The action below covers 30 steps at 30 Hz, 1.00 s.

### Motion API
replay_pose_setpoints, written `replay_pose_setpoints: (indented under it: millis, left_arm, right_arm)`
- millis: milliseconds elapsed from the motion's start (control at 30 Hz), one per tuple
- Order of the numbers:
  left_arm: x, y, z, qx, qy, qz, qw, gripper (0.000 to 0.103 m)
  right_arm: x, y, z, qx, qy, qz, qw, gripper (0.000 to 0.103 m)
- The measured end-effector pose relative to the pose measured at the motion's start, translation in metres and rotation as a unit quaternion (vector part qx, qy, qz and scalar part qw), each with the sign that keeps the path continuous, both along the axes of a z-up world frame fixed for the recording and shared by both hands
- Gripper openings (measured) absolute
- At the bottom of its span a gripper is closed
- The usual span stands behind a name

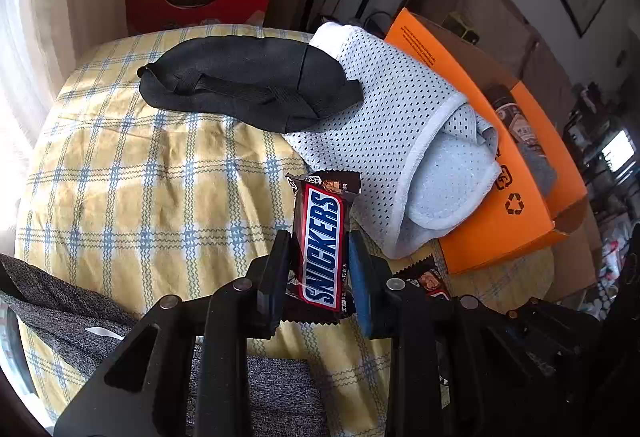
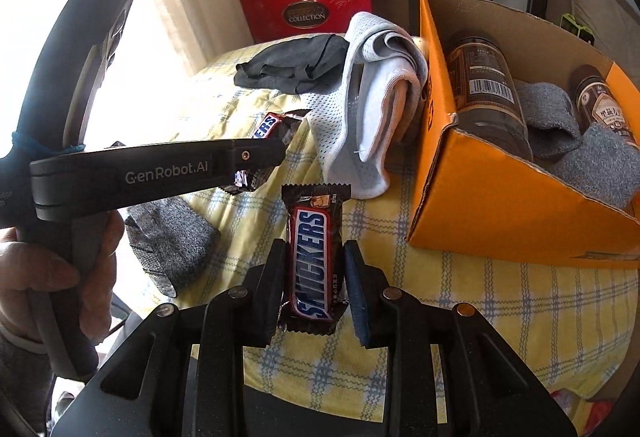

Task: Organize objects
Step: 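Carry both held Snickers bars over into the box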

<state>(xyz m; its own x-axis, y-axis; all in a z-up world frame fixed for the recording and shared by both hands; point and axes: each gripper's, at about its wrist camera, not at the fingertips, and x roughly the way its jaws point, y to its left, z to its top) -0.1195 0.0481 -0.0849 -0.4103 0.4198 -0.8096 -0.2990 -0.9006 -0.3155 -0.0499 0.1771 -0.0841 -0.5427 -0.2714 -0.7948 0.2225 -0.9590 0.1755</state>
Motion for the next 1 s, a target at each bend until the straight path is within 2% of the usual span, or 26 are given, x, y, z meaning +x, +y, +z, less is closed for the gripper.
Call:
replay_pose_setpoints:
  millis: [400, 700, 1000]
  left_arm:
    - [0.026, 0.004, 0.059, 0.028, 0.047, -0.004, 0.9985, 0.026]
    - [0.050, 0.029, 0.092, 0.011, 0.087, -0.013, 0.9960, 0.026]
    - [0.062, 0.058, 0.107, 0.003, 0.117, -0.019, 0.9930, 0.026]
  right_arm:
    - [0.016, 0.020, 0.049, -0.021, 0.044, -0.017, 0.999, 0.028]
    - [0.027, 0.049, 0.082, -0.019, 0.078, -0.046, 0.996, 0.028]
    - [0.026, 0.076, 0.103, 0.003, 0.109, -0.082, 0.991, 0.028]
